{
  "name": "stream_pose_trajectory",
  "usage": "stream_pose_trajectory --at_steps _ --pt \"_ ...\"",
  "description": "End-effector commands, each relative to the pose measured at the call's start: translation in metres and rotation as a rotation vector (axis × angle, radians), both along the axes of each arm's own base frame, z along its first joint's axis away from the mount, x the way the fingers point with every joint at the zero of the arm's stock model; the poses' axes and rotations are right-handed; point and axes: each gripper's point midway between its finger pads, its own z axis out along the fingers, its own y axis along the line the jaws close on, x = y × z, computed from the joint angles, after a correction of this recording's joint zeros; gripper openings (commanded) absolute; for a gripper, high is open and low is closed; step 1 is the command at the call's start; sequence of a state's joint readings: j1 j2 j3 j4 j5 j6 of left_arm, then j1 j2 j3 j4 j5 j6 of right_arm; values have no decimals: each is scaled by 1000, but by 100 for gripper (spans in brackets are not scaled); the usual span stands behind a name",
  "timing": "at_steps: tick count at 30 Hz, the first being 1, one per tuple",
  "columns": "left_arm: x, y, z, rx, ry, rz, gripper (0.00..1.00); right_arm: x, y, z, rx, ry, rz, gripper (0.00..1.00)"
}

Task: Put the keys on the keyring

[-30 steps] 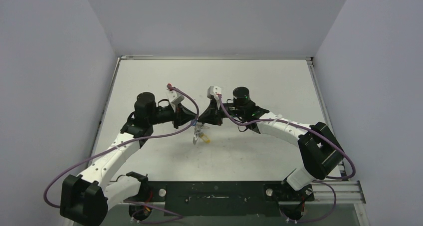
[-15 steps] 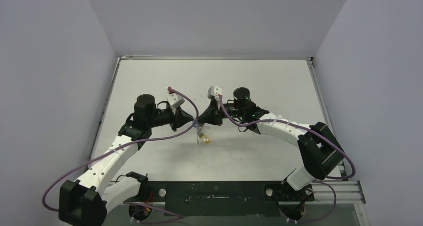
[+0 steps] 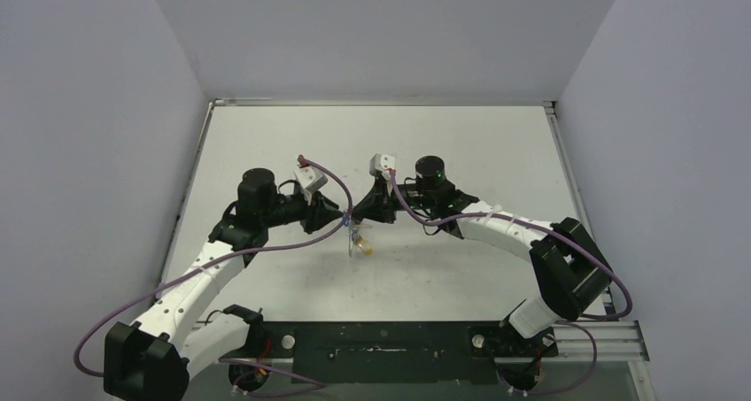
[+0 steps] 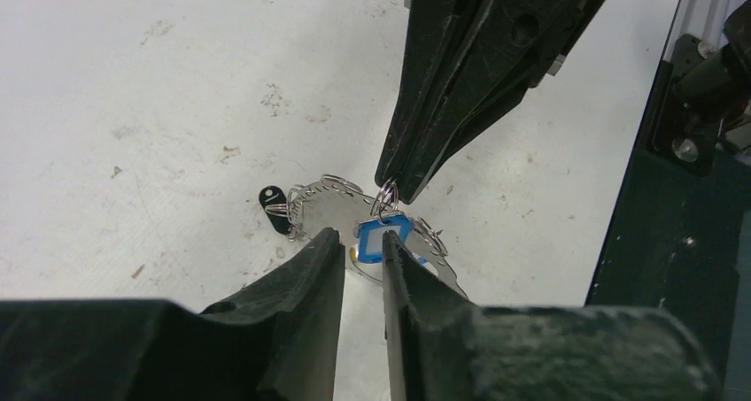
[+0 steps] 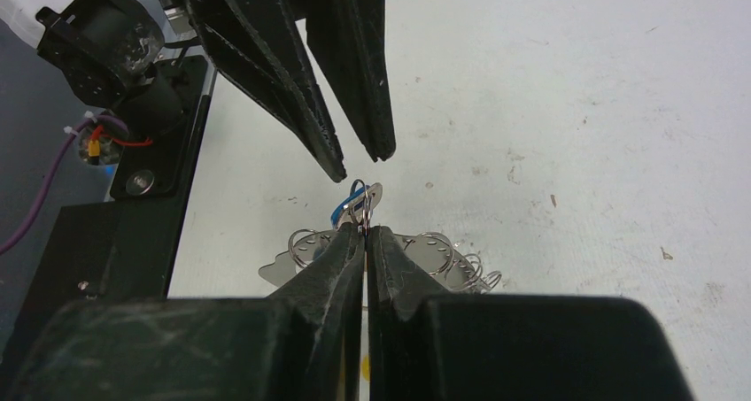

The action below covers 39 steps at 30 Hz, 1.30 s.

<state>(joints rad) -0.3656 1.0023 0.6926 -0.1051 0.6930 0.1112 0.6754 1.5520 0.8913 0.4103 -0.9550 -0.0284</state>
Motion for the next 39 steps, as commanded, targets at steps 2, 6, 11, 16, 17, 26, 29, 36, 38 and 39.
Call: stream_pose_trajectory --at_steps 2,6,11,16,17,26,29,36,38,39 --pt "-8 -9 23 -78 -60 -58 37 -2 1 36 83 -102 22 0" --pt "-3 -14 31 -132 -69 -53 43 -2 1 36 83 -101 23 0" --pt "6 -17 33 -158 -51 -30 40 -3 0 34 80 -96 23 0" --pt "8 -22 33 -168 -42 -59 28 -2 1 34 78 -95 22 0" --pt "8 -23 32 -168 -36 -65 24 -2 0 33 78 -94 20 0" --pt "5 -21 21 -141 -18 -73 0 -1 0 32 75 -89 17 0" --pt "4 -20 18 -131 -15 -69 0 0 1 32 75 -89 15 0" --pt "5 -8 8 -63 -35 -19 0 0 0 31 73 -86 12 0" --pt "5 -5 6 -48 -38 -2 0 1 -1 32 73 -87 11 0" --pt "6 -4 5 -41 -42 6 0 1 -1 31 73 -86 10 0"
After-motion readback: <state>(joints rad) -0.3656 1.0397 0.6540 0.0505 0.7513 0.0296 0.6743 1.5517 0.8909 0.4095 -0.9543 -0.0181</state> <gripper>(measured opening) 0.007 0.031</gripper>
